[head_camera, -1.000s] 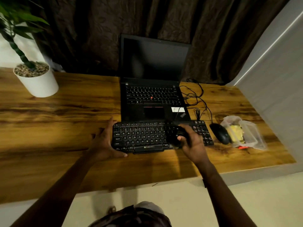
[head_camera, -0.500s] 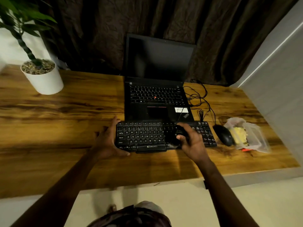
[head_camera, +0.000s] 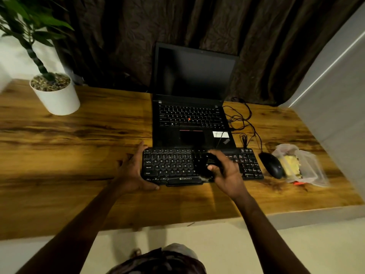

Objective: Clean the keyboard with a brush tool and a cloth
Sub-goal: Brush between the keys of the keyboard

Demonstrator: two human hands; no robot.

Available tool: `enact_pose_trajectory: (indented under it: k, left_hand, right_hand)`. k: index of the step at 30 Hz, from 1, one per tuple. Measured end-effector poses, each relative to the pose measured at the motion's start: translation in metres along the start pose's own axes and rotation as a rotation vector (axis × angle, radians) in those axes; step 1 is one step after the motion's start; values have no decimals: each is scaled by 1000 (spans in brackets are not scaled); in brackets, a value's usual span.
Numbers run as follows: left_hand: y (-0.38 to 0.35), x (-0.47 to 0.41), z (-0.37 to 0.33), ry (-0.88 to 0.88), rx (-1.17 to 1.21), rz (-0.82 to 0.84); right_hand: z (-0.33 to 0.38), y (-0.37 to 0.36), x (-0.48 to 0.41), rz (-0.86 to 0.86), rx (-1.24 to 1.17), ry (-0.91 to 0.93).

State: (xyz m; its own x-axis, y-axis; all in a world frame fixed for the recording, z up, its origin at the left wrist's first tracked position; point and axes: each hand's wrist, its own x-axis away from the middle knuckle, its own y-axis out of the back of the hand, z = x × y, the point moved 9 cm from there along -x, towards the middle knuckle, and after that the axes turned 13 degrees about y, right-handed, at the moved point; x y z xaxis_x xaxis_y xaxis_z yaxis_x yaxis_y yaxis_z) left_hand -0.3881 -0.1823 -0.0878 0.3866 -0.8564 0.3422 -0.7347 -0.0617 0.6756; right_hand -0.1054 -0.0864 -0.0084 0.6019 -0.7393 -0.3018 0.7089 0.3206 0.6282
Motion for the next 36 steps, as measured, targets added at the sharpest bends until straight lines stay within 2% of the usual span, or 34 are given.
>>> enact_pose_trajectory:
  k: [3,8,12,17,24,27,31,36]
  left_hand:
    - [-1,0,0,-1,-11,5]
    - [-1,-3,0,-25,-39,-11]
    - [0,-1,-2,-15,-50,-25]
    - [1,0,-1,3,-85,-42]
    - [1,0,0,6,-98,-35]
    - [1,0,-2,6,-108,-33]
    - [-1,-1,0,13,-118,-31]
    - [0,0,-2,26,-90,-24]
  right_hand:
    - [5,2,-3,21,-68,12]
    - [-13,16,-5,66,-44,-24]
    - [2,-3,-11,71,-42,32]
    - [7,-20,-15,91,-136,-12]
    - [-18,2,-15,149,25,-44]
    - [-7,-19,-15,169,31,-30]
    - [20,-34,-21,146,-83,26]
    - [12,-11,-21,188,14,-40]
